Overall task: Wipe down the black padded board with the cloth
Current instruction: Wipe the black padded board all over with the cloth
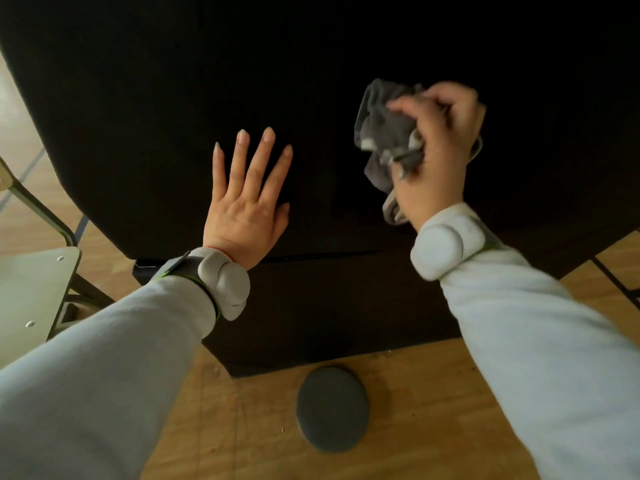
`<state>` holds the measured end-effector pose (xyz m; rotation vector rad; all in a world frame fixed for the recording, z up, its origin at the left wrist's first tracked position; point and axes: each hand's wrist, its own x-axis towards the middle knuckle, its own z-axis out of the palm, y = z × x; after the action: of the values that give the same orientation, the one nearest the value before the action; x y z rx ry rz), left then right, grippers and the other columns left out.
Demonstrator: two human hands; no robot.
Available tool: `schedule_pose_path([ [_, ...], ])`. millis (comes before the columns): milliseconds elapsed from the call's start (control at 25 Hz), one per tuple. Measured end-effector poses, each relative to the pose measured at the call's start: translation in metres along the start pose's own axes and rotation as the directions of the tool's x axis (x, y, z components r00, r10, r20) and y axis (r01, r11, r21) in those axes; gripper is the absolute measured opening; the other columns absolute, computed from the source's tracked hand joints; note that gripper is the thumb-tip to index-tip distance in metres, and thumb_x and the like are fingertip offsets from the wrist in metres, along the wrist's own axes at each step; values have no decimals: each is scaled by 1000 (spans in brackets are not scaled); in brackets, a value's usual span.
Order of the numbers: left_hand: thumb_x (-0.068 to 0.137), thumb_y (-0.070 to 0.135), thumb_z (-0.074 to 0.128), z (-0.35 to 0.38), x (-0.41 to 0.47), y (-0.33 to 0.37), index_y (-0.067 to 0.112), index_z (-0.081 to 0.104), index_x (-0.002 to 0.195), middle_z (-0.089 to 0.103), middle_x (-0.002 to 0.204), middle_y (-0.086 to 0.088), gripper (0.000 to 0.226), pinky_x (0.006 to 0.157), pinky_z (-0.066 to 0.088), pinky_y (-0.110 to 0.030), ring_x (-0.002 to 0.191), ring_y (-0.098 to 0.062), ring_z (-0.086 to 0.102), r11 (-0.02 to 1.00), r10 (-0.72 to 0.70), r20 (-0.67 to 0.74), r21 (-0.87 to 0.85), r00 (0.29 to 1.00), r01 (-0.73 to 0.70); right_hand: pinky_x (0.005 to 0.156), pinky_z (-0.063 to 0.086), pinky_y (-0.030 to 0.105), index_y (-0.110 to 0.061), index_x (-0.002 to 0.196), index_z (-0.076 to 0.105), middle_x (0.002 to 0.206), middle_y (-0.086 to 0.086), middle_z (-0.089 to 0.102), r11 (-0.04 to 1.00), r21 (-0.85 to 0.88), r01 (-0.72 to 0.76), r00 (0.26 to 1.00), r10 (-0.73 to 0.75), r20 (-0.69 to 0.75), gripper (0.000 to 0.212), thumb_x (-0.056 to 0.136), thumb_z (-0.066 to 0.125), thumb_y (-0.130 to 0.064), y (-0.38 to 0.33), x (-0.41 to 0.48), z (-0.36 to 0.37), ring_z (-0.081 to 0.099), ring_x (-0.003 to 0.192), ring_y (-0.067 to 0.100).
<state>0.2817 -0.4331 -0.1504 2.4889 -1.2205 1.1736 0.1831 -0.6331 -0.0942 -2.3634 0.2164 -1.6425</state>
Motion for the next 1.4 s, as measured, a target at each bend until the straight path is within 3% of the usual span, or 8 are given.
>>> schedule_pose_path([
  [120,90,28,51,2,3,-1,10,20,147,14,152,-17,67,112,-14,-44,138,-38,3,1000,-10,-8,-7,1000,10,85,36,31,-20,99,66,110,-2,38,1000,-27,10,999,-9,42,26,73,65,-21,5,-10,20,40,100,20],
  [280,90,29,51,4,3,0,10,21,147,15,152,-17,67,113,-14,-44,138,-38,4,1000,-8,-14,-1,1000,8,82,40,42,-17,101,64,110,1,33,998,-11,60,931,-52,363,35,67,71,-17,19,-80,30,35,101,26],
  [480,91,29,51,-3,4,4,11,20,147,14,153,-17,67,113,-14,-45,139,-37,3,1000,-20,3,-14,1000,20,78,43,46,-14,95,69,104,7,50,995,18,97,844,-92,528,31,64,75,-10,21,-85,19,38,97,26],
  [720,89,26,54,-3,1,2,12,19,147,15,153,-17,70,113,-14,-44,139,-39,5,1000,-10,11,-5,1000,10,90,37,37,-19,108,63,117,-1,34,998,-25,-59,981,63,182,35,73,61,-18,17,-45,5,36,108,22],
  [800,90,27,54,-1,2,2,12,19,148,15,153,-18,69,112,-15,-43,139,-39,5,1000,-17,9,1,1000,17,91,37,38,-21,109,60,117,0,32,997,-59,-51,979,62,196,35,74,59,-23,16,-57,15,36,109,25],
  [1200,90,28,52,-1,3,2,12,18,148,15,153,-18,69,111,-17,-43,139,-38,2,1000,-17,19,8,1000,17,75,42,37,-9,92,72,99,20,56,990,-55,-128,692,129,711,30,64,77,2,29,-129,27,50,90,40],
  [1320,91,27,52,-8,4,4,12,17,148,12,155,-17,69,112,-16,-43,141,-39,3,999,-33,51,-20,998,34,85,40,41,-12,94,72,103,18,54,995,-46,-92,590,92,802,27,67,71,-12,32,-112,20,49,96,37],
  [1400,90,26,53,-15,2,5,13,17,148,10,155,-16,70,113,-13,-45,141,-38,2,999,-32,76,-34,997,35,86,35,32,-12,93,71,104,16,54,994,0,-109,621,68,781,35,62,62,-23,29,-110,12,50,97,35],
])
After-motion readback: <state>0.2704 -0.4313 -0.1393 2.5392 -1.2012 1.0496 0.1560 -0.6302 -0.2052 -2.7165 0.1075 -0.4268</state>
